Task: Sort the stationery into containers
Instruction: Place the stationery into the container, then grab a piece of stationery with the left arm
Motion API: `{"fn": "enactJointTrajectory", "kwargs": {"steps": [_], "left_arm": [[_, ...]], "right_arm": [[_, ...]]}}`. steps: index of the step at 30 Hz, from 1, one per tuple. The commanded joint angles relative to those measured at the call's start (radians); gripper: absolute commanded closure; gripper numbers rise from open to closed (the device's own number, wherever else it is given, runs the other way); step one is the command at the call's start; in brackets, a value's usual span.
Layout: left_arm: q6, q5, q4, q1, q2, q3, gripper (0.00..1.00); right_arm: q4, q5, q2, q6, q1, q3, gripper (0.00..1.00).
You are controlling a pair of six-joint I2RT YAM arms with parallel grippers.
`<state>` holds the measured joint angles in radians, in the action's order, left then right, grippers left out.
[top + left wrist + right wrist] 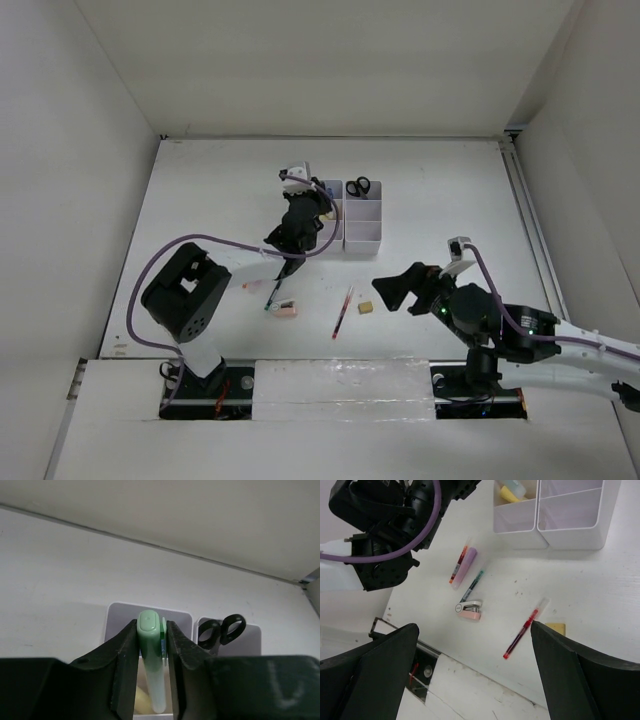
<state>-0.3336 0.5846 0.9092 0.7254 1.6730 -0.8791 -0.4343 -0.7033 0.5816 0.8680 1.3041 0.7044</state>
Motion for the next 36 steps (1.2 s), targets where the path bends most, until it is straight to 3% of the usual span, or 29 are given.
{"fn": "enactJointTrajectory", "kwargs": {"steps": [1,3,4,7,9,11,13,14,17,21,26,31,33,36], "left_arm": [[-0.004,0.026,0.045,-0.001,0.007,-0.04,0.69],[-0.004,0.017,0.045,-0.001,-0.005,-0.04,0.53],[-0.004,0.017,0.045,-0.001,-0.019,-0.023,0.4],[-0.013,-0.006,0.045,-0.001,-0.113,0.027,0.27],[-0.001,-0.029,0.019,-0.001,-0.197,0.042,0.09],[-0.001,-0.014,-0.132,-0.001,-0.245,0.023,0.0],[-0.022,-0.064,-0.267,-0.013,-0.3,-0.013,0.0],[-0.039,-0.065,-0.418,-0.023,-0.315,-0.055,0.0],[-0.039,-0.161,-0.593,-0.05,-0.369,-0.107,0.0],[-0.053,-0.17,-1.041,-0.05,-0.369,-0.232,0.0],[-0.044,-0.256,-1.347,-0.05,-0.351,-0.352,0.0],[0.114,-0.394,-1.57,-0.152,-0.274,-0.415,0.0],[0.139,-0.324,-1.512,-0.152,-0.297,-0.338,0.0],[0.183,-0.403,-1.423,-0.199,-0.334,-0.246,0.0]], "right_arm": [[0.045,0.027,0.007,-0.035,0.004,0.001,0.0],[0.045,0.027,0.017,-0.035,0.004,0.01,0.0],[0.045,0.027,0.017,-0.035,0.004,0.01,0.0],[0.054,0.036,0.017,-0.056,0.004,0.01,0.0],[0.063,0.036,0.027,-0.067,0.004,0.01,0.0],[0.072,0.036,0.027,-0.076,0.004,0.01,0.0],[0.084,0.036,0.049,-0.087,0.004,0.01,0.0],[0.095,0.036,0.058,-0.087,0.004,0.01,0.0],[0.095,0.025,0.096,-0.087,0.004,0.01,0.0],[0.054,0.001,0.141,-0.077,0.004,0.064,0.0],[0.049,0.033,0.15,-0.138,0.004,0.107,0.0],[0.12,0.105,0.115,-0.19,0.004,0.095,0.0],[0.137,0.125,0.089,-0.202,0.004,0.064,0.0],[0.17,0.154,0.067,-0.221,0.004,0.031,0.0]]}}
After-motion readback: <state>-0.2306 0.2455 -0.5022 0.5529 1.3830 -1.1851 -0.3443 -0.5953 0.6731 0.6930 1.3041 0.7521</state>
